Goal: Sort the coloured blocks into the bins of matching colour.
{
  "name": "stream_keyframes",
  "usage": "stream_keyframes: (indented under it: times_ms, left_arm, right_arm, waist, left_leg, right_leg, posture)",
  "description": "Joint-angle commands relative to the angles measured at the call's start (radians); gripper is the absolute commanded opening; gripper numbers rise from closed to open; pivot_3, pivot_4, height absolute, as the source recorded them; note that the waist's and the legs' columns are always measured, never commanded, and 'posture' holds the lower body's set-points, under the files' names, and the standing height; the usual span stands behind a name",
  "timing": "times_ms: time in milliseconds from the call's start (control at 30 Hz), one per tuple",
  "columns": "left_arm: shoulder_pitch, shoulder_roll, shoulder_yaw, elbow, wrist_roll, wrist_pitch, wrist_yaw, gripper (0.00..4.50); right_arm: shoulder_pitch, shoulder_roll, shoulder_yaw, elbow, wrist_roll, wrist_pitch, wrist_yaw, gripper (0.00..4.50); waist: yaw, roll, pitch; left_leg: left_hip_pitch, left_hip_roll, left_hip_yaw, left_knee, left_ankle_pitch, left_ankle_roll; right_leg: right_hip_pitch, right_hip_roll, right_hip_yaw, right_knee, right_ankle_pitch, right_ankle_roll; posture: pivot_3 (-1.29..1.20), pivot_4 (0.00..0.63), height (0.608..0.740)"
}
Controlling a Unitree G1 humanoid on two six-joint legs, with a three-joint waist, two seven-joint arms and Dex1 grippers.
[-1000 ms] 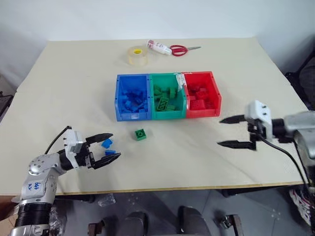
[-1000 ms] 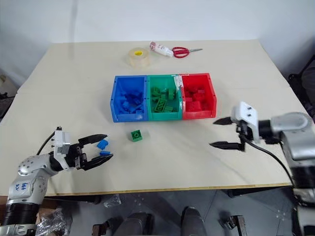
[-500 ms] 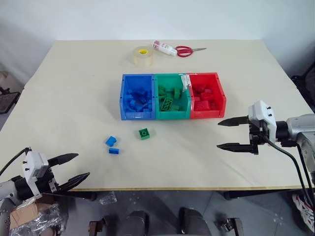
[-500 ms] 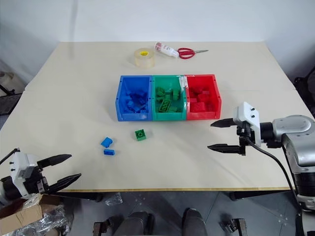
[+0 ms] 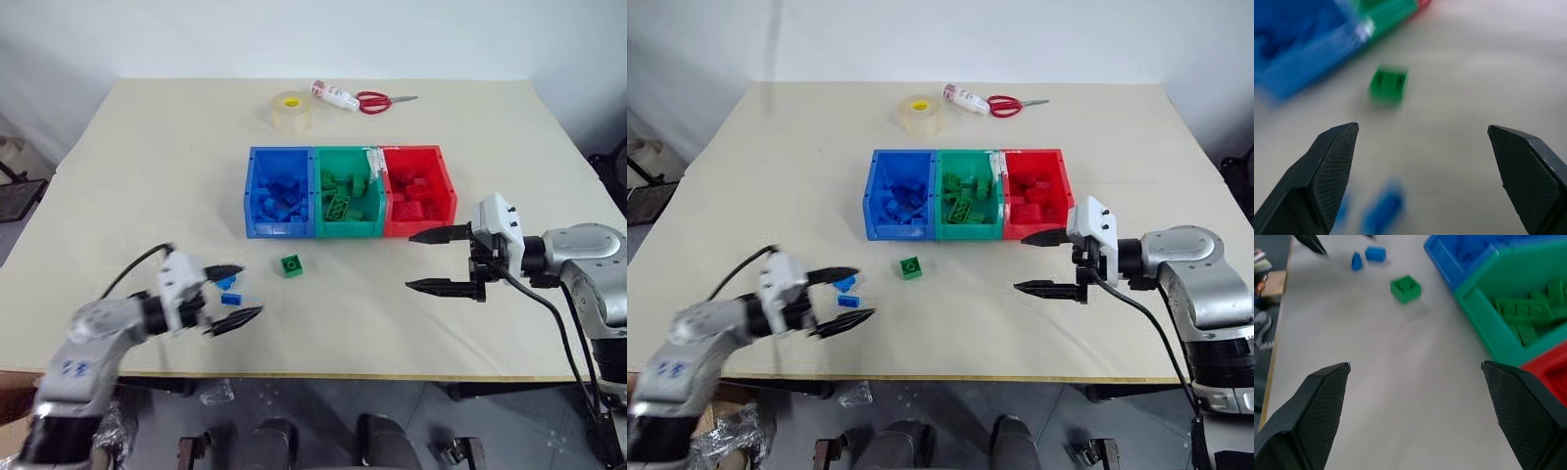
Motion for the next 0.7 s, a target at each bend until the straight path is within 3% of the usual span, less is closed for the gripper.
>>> stream_keyframes:
  times_ms: [33,367,467,700]
  left_arm:
    - [-0.109,-0.035,-0.098,0.109,0.089,0.016,0.035,4.5]
    - [-0.296,-0.148,-0.236,0.361,0.246,-0.039,0.068,4.5]
    - [-0.311,-0.17,-0.239,0.387,0.262,-0.07,0.078,3.93]
    - [-0.307,-0.178,-0.241,0.382,0.272,-0.081,0.054,1.81]
  right_arm:
    - [0.039,-0.002,-0.049,-0.084,0.038,0.025,-0.051,4.48]
    - [0.157,-0.013,-0.122,-0.198,0.077,0.057,-0.155,4.48]
    - [0.172,-0.016,-0.132,-0.211,0.083,0.062,-0.17,4.5]
    - [0.181,-0.031,-0.137,-0.207,0.086,0.055,-0.183,4.5]
  waist:
    - [-0.001,0.0,0.0]
    - [0.007,0.0,0.0]
    - [0.005,0.0,0.0]
    - [0.003,0.0,0.0]
  left_leg:
    - [0.0,0.0,0.0,0.0,0.0,0.0]
    - [0.0,-0.001,-0.001,0.004,0.0,0.0]
    - [0.0,-0.002,-0.001,0.004,0.0,0.001]
    - [0.0,-0.002,-0.001,0.004,0.0,0.001]
  right_leg:
    - [0.0,0.0,0.0,0.0,0.0,0.0]
    - [0.002,0.0,-0.001,0.0,0.0,0.001]
    - [0.002,0.0,0.0,0.0,0.0,0.001]
    - [0.002,0.0,0.0,0.0,0.0,0.001]
  posture:
    - [0.0,0.15,0.74]
    - [0.0,0.15,0.74]
    - [0.0,0.15,0.74]
    - [0.0,0.15,0.74]
